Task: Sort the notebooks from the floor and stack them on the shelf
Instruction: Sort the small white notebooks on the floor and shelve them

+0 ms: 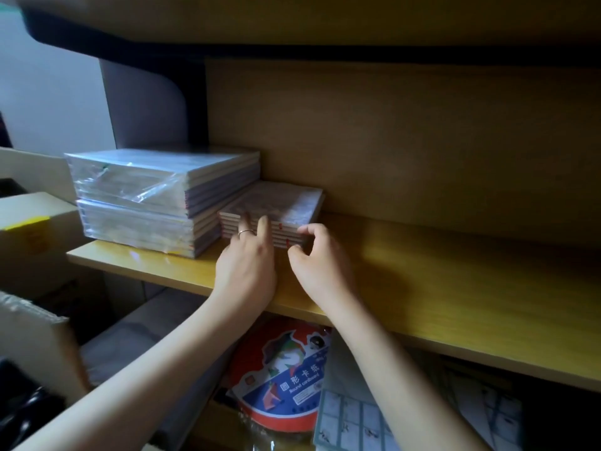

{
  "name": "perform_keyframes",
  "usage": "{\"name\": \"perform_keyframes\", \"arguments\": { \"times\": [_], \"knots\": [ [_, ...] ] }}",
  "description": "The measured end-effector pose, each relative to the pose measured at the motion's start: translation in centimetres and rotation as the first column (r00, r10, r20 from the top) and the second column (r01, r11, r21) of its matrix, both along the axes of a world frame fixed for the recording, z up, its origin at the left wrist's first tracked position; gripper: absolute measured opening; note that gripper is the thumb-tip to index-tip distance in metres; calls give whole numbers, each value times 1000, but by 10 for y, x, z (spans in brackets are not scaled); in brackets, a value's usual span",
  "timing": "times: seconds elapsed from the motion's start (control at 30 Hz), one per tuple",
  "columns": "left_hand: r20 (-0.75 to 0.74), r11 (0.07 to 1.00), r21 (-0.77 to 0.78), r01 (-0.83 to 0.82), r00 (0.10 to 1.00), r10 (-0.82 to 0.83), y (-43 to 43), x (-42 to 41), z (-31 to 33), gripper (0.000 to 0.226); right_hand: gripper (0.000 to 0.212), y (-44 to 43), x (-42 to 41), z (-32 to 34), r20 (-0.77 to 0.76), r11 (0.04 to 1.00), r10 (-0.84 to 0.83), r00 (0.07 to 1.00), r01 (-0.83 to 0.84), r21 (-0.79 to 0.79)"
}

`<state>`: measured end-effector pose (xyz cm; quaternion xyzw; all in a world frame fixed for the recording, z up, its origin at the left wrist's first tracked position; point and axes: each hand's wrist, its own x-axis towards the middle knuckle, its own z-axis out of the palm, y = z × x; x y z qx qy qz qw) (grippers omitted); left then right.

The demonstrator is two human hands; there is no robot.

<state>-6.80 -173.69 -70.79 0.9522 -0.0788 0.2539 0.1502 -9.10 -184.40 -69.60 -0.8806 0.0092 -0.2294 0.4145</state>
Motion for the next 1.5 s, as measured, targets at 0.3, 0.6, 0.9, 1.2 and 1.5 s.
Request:
{"name": "perform_keyframes", "arguments": {
  "times": [0.3,0.6,0.9,1.2,1.5],
  "knots": [
    [-167,995,-17,94,981,-96,11,15,-3,71,74,3,9,-4,-206,989,111,972,-128,-73],
    [-259,993,29,110,961,-99,11,18,1,71,75,4,6,-1,-240,909,84,967,-173,-378],
    [-241,998,59,28,971,-13,6,-19,5,74,59,-30,-27,7,-34,962,268,963,-266,62],
    [40,799,365,479,849,-527,-31,-130,-29,43,15,-122,-200,-87,179,990,142,974,-141,-18],
    [-734,652,287,702,598,-321,-73,-213,-156,37,23,-133,-295,-304,-560,919,-230,795,367,143]
  ]
}}
